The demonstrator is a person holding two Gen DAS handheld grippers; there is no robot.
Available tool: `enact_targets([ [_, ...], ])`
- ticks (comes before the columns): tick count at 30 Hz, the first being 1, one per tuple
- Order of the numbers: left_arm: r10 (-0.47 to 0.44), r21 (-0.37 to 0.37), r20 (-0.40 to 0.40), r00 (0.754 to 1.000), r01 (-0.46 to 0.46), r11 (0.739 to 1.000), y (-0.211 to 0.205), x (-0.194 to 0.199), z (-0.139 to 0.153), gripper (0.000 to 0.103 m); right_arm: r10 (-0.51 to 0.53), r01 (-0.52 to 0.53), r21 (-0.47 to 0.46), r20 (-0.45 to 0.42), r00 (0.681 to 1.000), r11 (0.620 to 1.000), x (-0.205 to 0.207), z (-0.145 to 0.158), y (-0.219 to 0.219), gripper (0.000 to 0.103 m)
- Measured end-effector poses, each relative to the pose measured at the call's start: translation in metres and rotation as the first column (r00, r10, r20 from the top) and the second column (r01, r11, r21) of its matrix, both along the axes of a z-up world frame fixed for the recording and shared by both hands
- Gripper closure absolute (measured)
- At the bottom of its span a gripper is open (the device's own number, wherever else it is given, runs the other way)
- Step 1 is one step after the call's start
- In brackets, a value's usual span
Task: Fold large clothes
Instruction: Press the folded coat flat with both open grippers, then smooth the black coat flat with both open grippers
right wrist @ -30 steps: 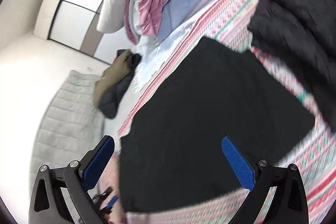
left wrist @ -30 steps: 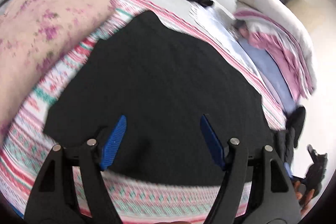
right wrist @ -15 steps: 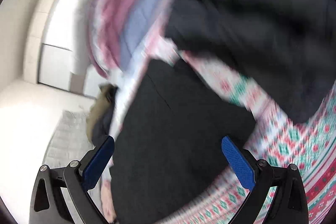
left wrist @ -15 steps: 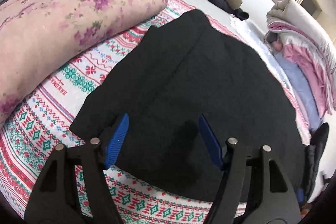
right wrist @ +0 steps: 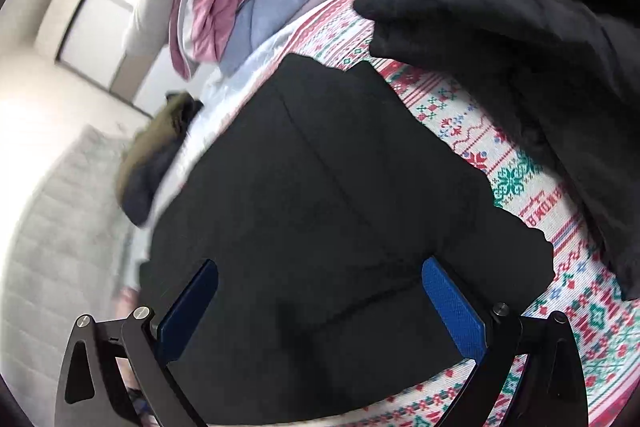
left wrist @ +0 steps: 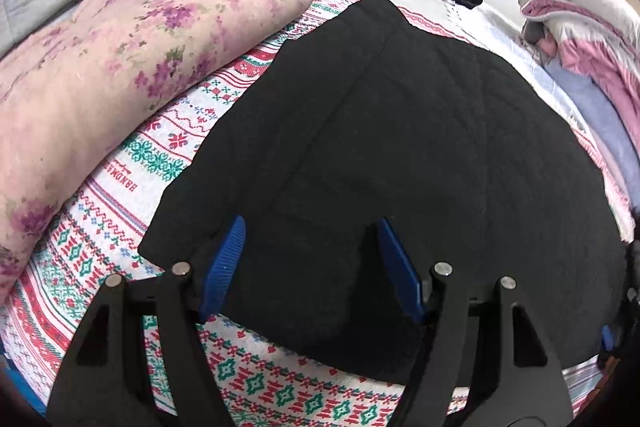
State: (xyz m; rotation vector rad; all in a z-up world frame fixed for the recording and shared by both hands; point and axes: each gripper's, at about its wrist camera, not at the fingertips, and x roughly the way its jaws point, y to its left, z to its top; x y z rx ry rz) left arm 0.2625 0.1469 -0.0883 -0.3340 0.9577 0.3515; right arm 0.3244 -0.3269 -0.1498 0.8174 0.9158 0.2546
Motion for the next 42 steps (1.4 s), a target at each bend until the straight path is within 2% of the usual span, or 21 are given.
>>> enact_targets([
  [2, -0.002, 0.023, -0.001, 1.0, 0.002, 1.0, -0.003, 0.0, 0.001, 0.033, 0.01, -0.01, -0.095, 0.004, 1.0, 0.995, -0.001, 0.008, 0.009, 0.0],
  [4, -0.011, 0.059, -0.002, 1.0, 0.011, 0.998, -0.007, -0.001, 0.005, 0.033, -0.011, 0.012, -0.1, 0.013, 1.0, 0.995, -0.015, 0.018, 0.009, 0.0],
  [7, -0.016, 0.086, 0.027, 1.0, 0.014, 0.996, -0.012, -0.006, 0.017, 0.033, -0.033, 0.032, 0.038, 0.029, 0.999, 0.999, -0.035, 0.021, -0.003, 0.0],
  [9, -0.036, 0.061, 0.05, 0.998, 0.033, 0.998, -0.017, -0.01, 0.025, 0.033, -0.048, 0.051, 0.111, -0.029, 0.998, 0.993, -0.045, 0.01, -0.015, 0.0],
  [12, -0.126, 0.034, 0.084, 0.988, 0.123, 0.992, -0.041, -0.01, 0.035, 0.033, -0.094, 0.129, 0.192, -0.181, 0.979, 0.973, -0.047, -0.02, -0.041, 0.0],
  [14, -0.209, 0.038, 0.078, 0.975, 0.207, 0.978, -0.067, -0.005, 0.039, 0.033, -0.125, 0.172, 0.228, -0.207, 0.97, 0.958, -0.048, -0.031, -0.052, 0.0],
  [16, -0.286, 0.018, 0.063, 0.956, 0.286, 0.958, -0.094, 0.004, 0.04, 0.033, -0.152, 0.2, 0.278, -0.186, 0.971, 0.94, -0.049, -0.035, -0.058, 0.0],
  [18, -0.366, 0.0, 0.029, 0.93, 0.366, 0.931, -0.121, 0.018, 0.042, 0.033, -0.141, 0.184, 0.287, -0.162, 0.977, 0.94, -0.045, -0.035, -0.056, 0.0],
  [21, -0.422, -0.018, 0.004, 0.907, 0.422, 0.907, -0.146, 0.037, 0.045, 0.033, -0.121, 0.165, 0.299, -0.158, 0.98, 0.94, -0.036, -0.034, -0.05, 0.0],
  [23, -0.447, 0.011, -0.033, 0.894, 0.447, 0.894, -0.164, 0.056, 0.04, 0.033, -0.114, 0.158, 0.325, -0.152, 0.982, 0.932, -0.031, -0.033, -0.048, 0.0],
  [27, -0.457, 0.078, -0.117, 0.881, 0.467, 0.881, -0.187, 0.071, 0.014, 0.032, -0.112, 0.162, 0.333, -0.162, 0.98, 0.929, -0.03, -0.032, -0.042, 0.0],
  [29, -0.456, 0.101, -0.106, 0.884, 0.466, 0.879, -0.189, 0.068, 0.006, 0.031, -0.102, 0.152, 0.329, -0.163, 0.981, 0.932, -0.029, -0.032, -0.04, 0.0],
  [32, -0.446, 0.073, -0.094, 0.89, 0.453, 0.889, -0.187, 0.069, 0.003, 0.03, -0.091, 0.145, 0.336, -0.172, 0.981, 0.931, -0.026, -0.033, -0.037, 0.0],
  [36, -0.435, 0.059, -0.118, 0.892, 0.444, 0.894, -0.187, 0.081, 0.02, 0.031, -0.092, 0.152, 0.352, -0.181, 0.979, 0.923, -0.026, -0.034, -0.037, 0.0],
  [40, -0.448, 0.179, -0.085, 0.89, 0.456, 0.872, -0.207, 0.115, 0.051, 0.031, -0.108, 0.178, 0.392, -0.195, 0.975, 0.903, -0.026, -0.039, -0.041, 0.0],
  [42, -0.458, 0.183, -0.101, 0.883, 0.469, 0.864, -0.218, 0.144, 0.055, 0.031, -0.112, 0.186, 0.398, -0.203, 0.973, 0.898, -0.025, -0.04, -0.042, 0.0],
])
